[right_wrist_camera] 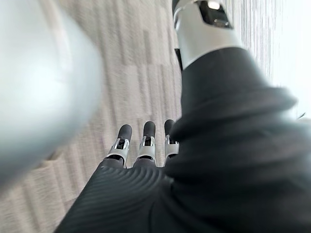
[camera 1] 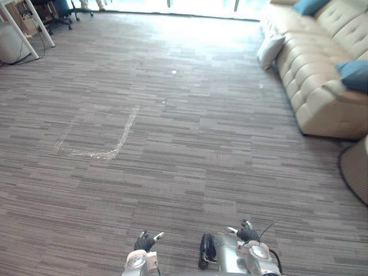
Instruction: Pick up cushions and gather them together orderly.
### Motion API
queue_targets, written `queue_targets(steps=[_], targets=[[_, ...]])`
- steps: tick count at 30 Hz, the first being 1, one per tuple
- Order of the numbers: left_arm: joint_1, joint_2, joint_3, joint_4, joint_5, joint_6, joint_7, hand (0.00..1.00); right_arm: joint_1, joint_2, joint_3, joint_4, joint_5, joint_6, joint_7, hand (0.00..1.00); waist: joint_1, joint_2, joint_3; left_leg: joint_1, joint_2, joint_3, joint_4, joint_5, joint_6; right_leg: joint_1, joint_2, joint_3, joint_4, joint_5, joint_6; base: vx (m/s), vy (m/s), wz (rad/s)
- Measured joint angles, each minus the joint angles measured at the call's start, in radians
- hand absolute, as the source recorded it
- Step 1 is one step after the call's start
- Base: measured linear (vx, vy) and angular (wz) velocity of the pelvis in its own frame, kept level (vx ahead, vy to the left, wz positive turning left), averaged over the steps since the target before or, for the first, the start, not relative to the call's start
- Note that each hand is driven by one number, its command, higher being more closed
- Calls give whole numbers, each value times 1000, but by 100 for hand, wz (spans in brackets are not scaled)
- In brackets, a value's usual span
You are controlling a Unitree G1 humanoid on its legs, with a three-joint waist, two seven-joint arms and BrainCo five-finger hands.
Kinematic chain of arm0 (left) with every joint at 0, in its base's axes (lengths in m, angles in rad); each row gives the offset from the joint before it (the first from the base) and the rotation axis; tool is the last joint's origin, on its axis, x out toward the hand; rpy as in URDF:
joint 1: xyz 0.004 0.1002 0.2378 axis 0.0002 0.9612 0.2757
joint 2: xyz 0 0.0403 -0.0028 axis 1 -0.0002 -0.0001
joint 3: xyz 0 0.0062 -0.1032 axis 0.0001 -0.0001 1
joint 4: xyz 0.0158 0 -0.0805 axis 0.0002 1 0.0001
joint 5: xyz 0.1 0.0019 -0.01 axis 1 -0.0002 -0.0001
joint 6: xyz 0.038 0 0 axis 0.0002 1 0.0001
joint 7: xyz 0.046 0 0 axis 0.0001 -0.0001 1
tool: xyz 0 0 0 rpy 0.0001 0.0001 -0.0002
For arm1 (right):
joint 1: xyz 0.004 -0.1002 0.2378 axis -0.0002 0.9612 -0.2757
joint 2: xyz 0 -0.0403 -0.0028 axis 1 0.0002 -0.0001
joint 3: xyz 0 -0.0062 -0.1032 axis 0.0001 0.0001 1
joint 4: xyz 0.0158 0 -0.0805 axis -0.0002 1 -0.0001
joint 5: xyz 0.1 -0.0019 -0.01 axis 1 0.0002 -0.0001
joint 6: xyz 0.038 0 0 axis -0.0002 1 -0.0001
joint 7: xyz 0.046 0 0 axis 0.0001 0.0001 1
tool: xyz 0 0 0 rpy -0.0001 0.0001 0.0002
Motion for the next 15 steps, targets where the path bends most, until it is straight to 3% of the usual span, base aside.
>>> queue_targets(steps=[2,3,5,6,8,9,10,12,13,14,15], targets=[[3,12,-1,-43,-3,-5,0,0,7,14,4,23,16,10,-3,0,19,-47,14,-151,-10,40,-52,-53,29,185,-1,31,-144,-10,5,637,-96,-20],[4,15,-1,-53,-3,-8,0,0,12,17,4,23,21,10,-3,0,23,-53,13,-190,-17,53,-104,-63,39,221,-2,38,-180,-9,6,719,-62,-28],[10,5,8,-95,-8,-14,0,0,10,28,0,49,22,14,-8,0,51,-59,15,-285,-58,100,-428,-60,63,325,-14,76,-262,-19,25,604,29,-47],[11,5,10,-100,-11,-15,0,0,11,32,-1,51,23,15,-10,0,55,-61,16,-299,-72,98,-485,-47,66,341,-21,85,-273,-26,36,647,153,-54],[23,2,28,-108,-12,-25,3,0,10,44,12,65,22,14,-20,0,65,-64,12,-365,-118,93,-731,83,50,418,-48,141,-317,-85,81,689,254,-64],[28,7,28,-106,-12,-25,4,0,10,45,18,70,22,14,-21,0,73,-69,11,-367,-120,94,-735,118,54,430,-57,155,-318,-100,88,485,238,-81],[38,17,36,-109,-25,-27,5,0,15,50,32,87,22,15,-23,0,84,-92,-5,-364,-133,98,-703,179,77,448,-81,196,-317,-122,90,679,338,-85],[34,35,36,-107,-27,-27,6,0,35,71,43,91,20,18,-20,0,102,-136,-34,-345,-148,144,-627,138,135,401,-135,254,-160,-110,116,774,378,-87],[34,50,34,-100,-26,-26,7,0,38,71,36,90,17,18,-19,0,104,-157,-35,-298,-162,174,-620,94,143,323,-159,287,45,-66,180,532,289,-52],[33,55,33,-93,-26,-25,8,0,40,71,33,87,17,18,-19,0,101,-165,-37,-280,-168,181,-619,74,144,283,-167,296,132,-30,204,635,353,-30],[20,73,32,-73,-19,-18,9,0,44,66,25,81,16,9,-19,0,84,-181,-30,-211,-199,178,-624,24,141,183,-189,302,390,71,249,613,302,2]])
